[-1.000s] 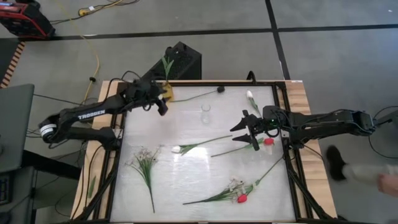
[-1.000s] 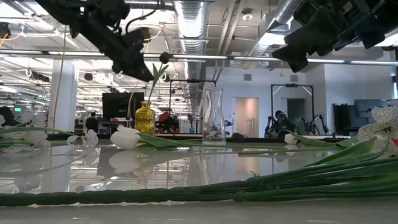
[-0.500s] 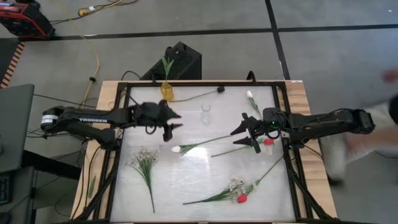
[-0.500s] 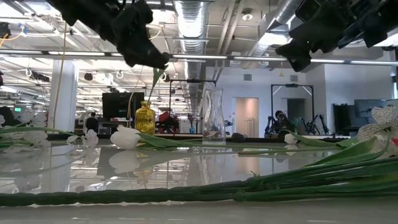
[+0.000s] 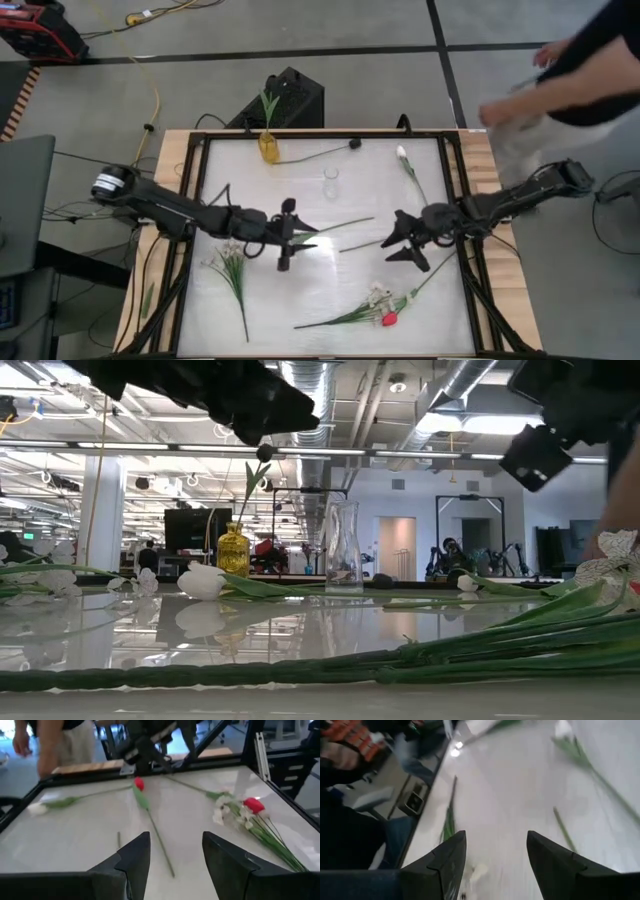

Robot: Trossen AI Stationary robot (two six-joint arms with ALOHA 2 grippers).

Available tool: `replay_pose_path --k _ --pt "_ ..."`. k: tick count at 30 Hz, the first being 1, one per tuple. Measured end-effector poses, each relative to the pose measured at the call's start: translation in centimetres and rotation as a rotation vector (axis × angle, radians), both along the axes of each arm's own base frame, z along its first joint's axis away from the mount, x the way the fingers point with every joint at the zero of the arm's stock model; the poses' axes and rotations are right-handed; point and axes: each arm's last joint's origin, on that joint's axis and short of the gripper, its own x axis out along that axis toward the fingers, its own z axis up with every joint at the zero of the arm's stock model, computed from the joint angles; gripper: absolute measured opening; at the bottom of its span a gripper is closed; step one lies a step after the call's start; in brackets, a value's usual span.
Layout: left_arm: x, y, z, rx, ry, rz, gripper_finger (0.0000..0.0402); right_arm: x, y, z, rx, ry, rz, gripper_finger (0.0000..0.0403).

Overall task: Sort flowers into vase by color
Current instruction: Put the top red flower into the yellow flower vase

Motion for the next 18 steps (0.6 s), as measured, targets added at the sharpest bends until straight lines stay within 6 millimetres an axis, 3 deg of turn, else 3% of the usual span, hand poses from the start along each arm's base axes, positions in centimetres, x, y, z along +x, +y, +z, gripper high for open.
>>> replay_pose_path --k 7,13,18 --pt "3.8 -1.4 -3.1 -0.025 -0.075 -0.038 0.0170 -1.2 1.4 -1.1 -0.006 0.147 -0.027 0.0234" --pt "9.9 -2.6 -4.9 0.013 -0.015 -0.033 0.0170 -1.7 1.6 -1.7 -0.130 0.181 -0.050 0.0234" --pt "15.0 -2.3 -5.6 -0.027 0.000 0.034 0.0170 -1.7 1.5 -1.7 -0.251 0.134 0.000 0.0234"
